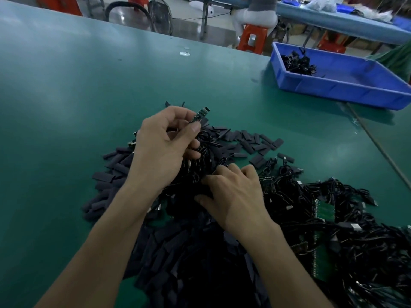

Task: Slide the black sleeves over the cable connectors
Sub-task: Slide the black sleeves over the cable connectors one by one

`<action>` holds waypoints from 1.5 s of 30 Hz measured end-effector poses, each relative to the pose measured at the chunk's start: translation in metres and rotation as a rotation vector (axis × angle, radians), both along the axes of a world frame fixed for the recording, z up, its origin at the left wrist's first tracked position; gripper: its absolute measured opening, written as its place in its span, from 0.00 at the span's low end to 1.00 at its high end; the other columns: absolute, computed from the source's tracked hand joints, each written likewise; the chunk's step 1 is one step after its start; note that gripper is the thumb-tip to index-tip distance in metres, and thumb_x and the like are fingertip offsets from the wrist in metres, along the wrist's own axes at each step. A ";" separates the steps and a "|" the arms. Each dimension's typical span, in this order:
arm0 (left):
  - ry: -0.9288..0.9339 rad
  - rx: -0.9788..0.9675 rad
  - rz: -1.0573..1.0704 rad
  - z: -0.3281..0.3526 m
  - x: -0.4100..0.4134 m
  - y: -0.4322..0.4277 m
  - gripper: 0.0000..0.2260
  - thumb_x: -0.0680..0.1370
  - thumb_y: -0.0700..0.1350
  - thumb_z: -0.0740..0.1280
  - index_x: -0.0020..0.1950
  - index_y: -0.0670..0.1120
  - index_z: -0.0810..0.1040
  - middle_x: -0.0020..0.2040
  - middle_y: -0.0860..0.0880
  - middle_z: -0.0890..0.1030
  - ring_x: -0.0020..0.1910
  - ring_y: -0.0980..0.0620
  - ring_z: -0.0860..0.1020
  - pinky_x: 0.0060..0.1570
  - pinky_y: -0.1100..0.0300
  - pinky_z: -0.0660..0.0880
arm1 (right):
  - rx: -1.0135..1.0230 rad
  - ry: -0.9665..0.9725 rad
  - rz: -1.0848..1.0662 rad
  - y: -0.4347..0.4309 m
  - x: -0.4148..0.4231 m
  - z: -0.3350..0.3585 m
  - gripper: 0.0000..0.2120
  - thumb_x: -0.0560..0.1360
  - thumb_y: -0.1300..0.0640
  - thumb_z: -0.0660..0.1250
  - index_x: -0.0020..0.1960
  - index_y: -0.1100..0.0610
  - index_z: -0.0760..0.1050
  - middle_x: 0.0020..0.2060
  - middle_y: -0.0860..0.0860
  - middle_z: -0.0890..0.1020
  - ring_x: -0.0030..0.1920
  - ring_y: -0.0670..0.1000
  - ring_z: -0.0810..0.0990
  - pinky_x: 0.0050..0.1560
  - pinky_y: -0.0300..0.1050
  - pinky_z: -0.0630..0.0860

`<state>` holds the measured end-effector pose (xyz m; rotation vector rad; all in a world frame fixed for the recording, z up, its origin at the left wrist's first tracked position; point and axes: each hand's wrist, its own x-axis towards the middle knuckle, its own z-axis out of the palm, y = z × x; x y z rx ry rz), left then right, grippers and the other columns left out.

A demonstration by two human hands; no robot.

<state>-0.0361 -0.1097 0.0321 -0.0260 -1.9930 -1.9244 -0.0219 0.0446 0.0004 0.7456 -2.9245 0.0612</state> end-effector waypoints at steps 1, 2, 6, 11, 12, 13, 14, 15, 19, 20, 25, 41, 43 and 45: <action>0.013 -0.007 0.012 -0.001 0.000 0.000 0.08 0.79 0.37 0.70 0.47 0.51 0.79 0.33 0.56 0.80 0.31 0.56 0.80 0.31 0.61 0.80 | -0.002 0.001 -0.002 -0.003 -0.001 -0.002 0.17 0.76 0.36 0.64 0.56 0.44 0.80 0.48 0.47 0.78 0.53 0.54 0.74 0.48 0.51 0.52; 0.017 -0.012 0.017 -0.001 -0.001 -0.001 0.08 0.79 0.38 0.70 0.48 0.51 0.80 0.32 0.56 0.80 0.31 0.56 0.80 0.31 0.61 0.80 | -0.005 -0.009 -0.003 -0.005 -0.001 -0.004 0.16 0.75 0.36 0.66 0.56 0.44 0.80 0.48 0.48 0.78 0.54 0.54 0.74 0.48 0.51 0.52; 0.011 -0.002 0.048 -0.005 -0.003 0.000 0.07 0.79 0.38 0.71 0.48 0.51 0.79 0.33 0.55 0.82 0.31 0.58 0.80 0.31 0.63 0.79 | -0.015 -0.050 0.051 -0.006 -0.005 -0.005 0.09 0.75 0.42 0.69 0.54 0.41 0.81 0.45 0.45 0.74 0.53 0.52 0.72 0.45 0.47 0.46; 0.020 -0.093 0.100 -0.011 -0.006 -0.004 0.07 0.80 0.41 0.70 0.49 0.55 0.81 0.36 0.57 0.83 0.31 0.59 0.79 0.33 0.66 0.77 | -0.158 -0.079 0.094 0.007 -0.007 0.002 0.04 0.78 0.46 0.67 0.51 0.43 0.79 0.48 0.43 0.76 0.53 0.49 0.73 0.52 0.46 0.58; 0.013 -0.120 0.105 -0.012 -0.007 -0.004 0.08 0.80 0.41 0.70 0.49 0.56 0.81 0.36 0.59 0.83 0.31 0.59 0.79 0.34 0.66 0.77 | -0.259 -0.093 0.081 0.010 -0.007 0.005 0.03 0.79 0.48 0.67 0.51 0.46 0.78 0.47 0.44 0.78 0.51 0.49 0.75 0.54 0.47 0.64; 0.004 -0.144 0.105 -0.013 -0.007 -0.004 0.09 0.80 0.41 0.70 0.49 0.57 0.82 0.37 0.60 0.83 0.31 0.59 0.79 0.35 0.65 0.77 | -0.385 -0.124 0.057 0.012 -0.008 0.008 0.02 0.79 0.51 0.67 0.50 0.49 0.76 0.44 0.44 0.79 0.47 0.47 0.77 0.53 0.48 0.70; -0.006 -0.167 0.097 -0.013 -0.007 -0.004 0.10 0.80 0.41 0.70 0.50 0.58 0.82 0.38 0.60 0.83 0.32 0.60 0.79 0.37 0.65 0.77 | -0.522 -0.168 0.024 0.015 -0.009 0.012 0.02 0.80 0.54 0.67 0.48 0.50 0.75 0.41 0.43 0.80 0.43 0.45 0.78 0.48 0.46 0.75; -0.015 -0.192 0.081 -0.013 -0.006 -0.005 0.11 0.80 0.41 0.70 0.51 0.59 0.82 0.39 0.60 0.83 0.34 0.60 0.79 0.38 0.65 0.77 | -0.654 -0.206 -0.011 0.017 -0.010 0.015 0.04 0.80 0.55 0.68 0.47 0.48 0.75 0.38 0.42 0.81 0.39 0.43 0.79 0.43 0.43 0.76; -0.035 -0.321 -0.009 -0.009 -0.002 -0.004 0.09 0.80 0.43 0.70 0.54 0.56 0.85 0.42 0.58 0.85 0.40 0.61 0.80 0.41 0.67 0.77 | -1.023 -0.207 -0.086 0.027 -0.013 0.023 0.10 0.80 0.57 0.67 0.49 0.41 0.73 0.37 0.45 0.83 0.37 0.46 0.82 0.39 0.44 0.79; -0.035 -0.344 -0.026 -0.008 -0.001 -0.003 0.08 0.80 0.43 0.70 0.55 0.56 0.85 0.42 0.57 0.85 0.41 0.61 0.81 0.41 0.68 0.76 | -1.074 -0.191 -0.090 0.029 -0.014 0.024 0.11 0.80 0.58 0.66 0.51 0.41 0.74 0.37 0.47 0.82 0.37 0.50 0.81 0.40 0.49 0.79; -0.047 -0.416 -0.044 -0.003 0.005 0.000 0.07 0.79 0.44 0.71 0.53 0.56 0.85 0.40 0.60 0.84 0.41 0.63 0.81 0.42 0.70 0.73 | -1.183 -0.169 -0.106 0.033 -0.015 0.028 0.10 0.77 0.56 0.64 0.50 0.41 0.79 0.37 0.49 0.80 0.34 0.53 0.75 0.38 0.53 0.76; -0.091 -0.538 -0.045 0.001 0.008 0.001 0.07 0.79 0.44 0.72 0.55 0.51 0.86 0.45 0.62 0.84 0.46 0.70 0.80 0.46 0.79 0.71 | -1.237 -0.232 -0.073 0.036 -0.017 0.025 0.11 0.75 0.61 0.74 0.53 0.48 0.82 0.43 0.43 0.86 0.42 0.44 0.84 0.44 0.36 0.79; -0.090 -0.538 -0.047 0.000 0.007 0.001 0.07 0.79 0.44 0.72 0.55 0.51 0.86 0.45 0.63 0.83 0.45 0.70 0.80 0.46 0.79 0.71 | -1.229 -0.229 -0.076 0.036 -0.018 0.024 0.11 0.73 0.59 0.77 0.52 0.48 0.82 0.45 0.42 0.86 0.45 0.43 0.85 0.46 0.35 0.79; -0.089 -0.542 -0.048 0.000 0.007 0.001 0.07 0.79 0.44 0.72 0.55 0.51 0.86 0.44 0.63 0.83 0.45 0.70 0.80 0.45 0.80 0.70 | -1.225 -0.224 -0.087 0.037 -0.019 0.024 0.11 0.72 0.57 0.77 0.51 0.46 0.82 0.44 0.41 0.86 0.44 0.42 0.85 0.46 0.34 0.79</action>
